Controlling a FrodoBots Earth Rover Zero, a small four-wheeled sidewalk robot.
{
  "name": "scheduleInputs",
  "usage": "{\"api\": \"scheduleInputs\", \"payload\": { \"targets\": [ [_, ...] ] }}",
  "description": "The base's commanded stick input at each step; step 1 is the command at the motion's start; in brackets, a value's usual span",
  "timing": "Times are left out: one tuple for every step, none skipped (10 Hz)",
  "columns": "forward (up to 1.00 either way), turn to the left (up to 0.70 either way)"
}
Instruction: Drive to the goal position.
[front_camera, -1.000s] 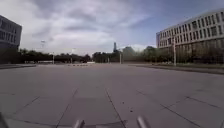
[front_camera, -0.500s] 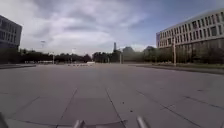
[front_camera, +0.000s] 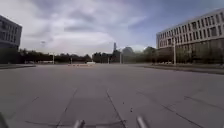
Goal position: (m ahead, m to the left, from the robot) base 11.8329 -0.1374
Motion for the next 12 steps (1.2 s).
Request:
{"api": "scheduleInputs", "payload": {
  "targets": [
    [1.00, 0.00],
    [1.00, 0.00],
    [1.00, 0.00],
    [1.00, 0.00],
    [1.00, 0.00],
    [1.00, 0.00],
    [1.00, 0.00],
    [1.00, 0.00],
    [1.00, 0.00],
    [1.00, 0.00],
    [1.00, 0.00],
    [1.00, 0.00]
  ]
}}
